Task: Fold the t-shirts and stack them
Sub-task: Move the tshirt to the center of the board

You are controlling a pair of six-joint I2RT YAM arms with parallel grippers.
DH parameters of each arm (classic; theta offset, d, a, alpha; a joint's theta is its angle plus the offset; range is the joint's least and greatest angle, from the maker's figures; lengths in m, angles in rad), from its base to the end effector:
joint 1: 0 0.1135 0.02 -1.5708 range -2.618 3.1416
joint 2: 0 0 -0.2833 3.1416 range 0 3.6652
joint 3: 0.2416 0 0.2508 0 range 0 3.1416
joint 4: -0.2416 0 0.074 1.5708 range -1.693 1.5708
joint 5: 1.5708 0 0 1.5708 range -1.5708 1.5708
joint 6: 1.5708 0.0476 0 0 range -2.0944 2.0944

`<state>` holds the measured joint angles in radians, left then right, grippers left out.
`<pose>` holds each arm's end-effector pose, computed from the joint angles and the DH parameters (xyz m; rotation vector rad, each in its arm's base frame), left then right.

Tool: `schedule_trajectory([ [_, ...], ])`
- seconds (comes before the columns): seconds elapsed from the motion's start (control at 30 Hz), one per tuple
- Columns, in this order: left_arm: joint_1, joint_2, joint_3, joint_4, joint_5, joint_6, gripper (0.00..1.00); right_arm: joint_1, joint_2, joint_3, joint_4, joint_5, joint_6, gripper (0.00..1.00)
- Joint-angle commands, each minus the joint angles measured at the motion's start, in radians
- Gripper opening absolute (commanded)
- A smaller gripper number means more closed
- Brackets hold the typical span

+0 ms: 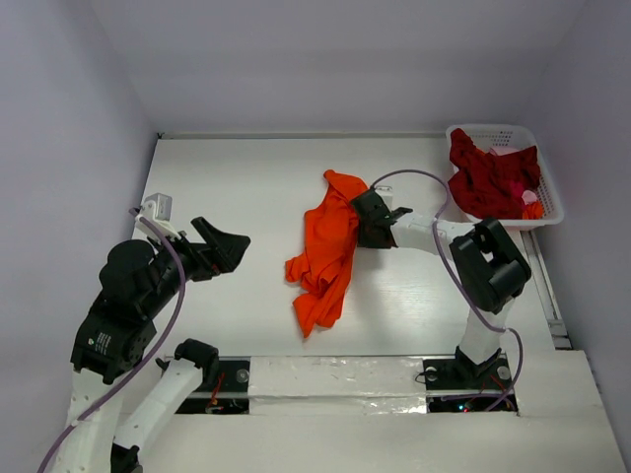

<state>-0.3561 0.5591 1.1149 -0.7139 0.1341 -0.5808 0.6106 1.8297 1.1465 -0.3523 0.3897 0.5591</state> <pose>0.0678 -0.0320 0.4241 -0.0989 1.7932 -0.7981 0.3213 0.2028 0.1786 0.0705 2.4901 -0.0327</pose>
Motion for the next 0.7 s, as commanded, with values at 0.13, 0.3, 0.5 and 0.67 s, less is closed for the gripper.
schedule_trajectory([
  [0.13, 0.000, -0.001, 0.040, 0.008, -0.007, 0.019, 0.99, 0.008, 0.020, -0.017, 0.078, 0.043, 0.059, 0.47],
  [0.3, 0.000, -0.002, 0.040, 0.007, -0.008, 0.021, 0.99, 0.008, 0.002, -0.027, 0.087, 0.063, 0.074, 0.45],
  [0.5, 0.000, -0.002, 0.040, 0.007, -0.008, 0.019, 0.99, 0.008, 0.014, -0.028, 0.085, 0.077, 0.091, 0.26],
  [0.67, 0.000, -0.002, 0.039, 0.007, -0.007, 0.019, 0.99, 0.008, 0.011, -0.036, 0.092, 0.081, 0.101, 0.12],
])
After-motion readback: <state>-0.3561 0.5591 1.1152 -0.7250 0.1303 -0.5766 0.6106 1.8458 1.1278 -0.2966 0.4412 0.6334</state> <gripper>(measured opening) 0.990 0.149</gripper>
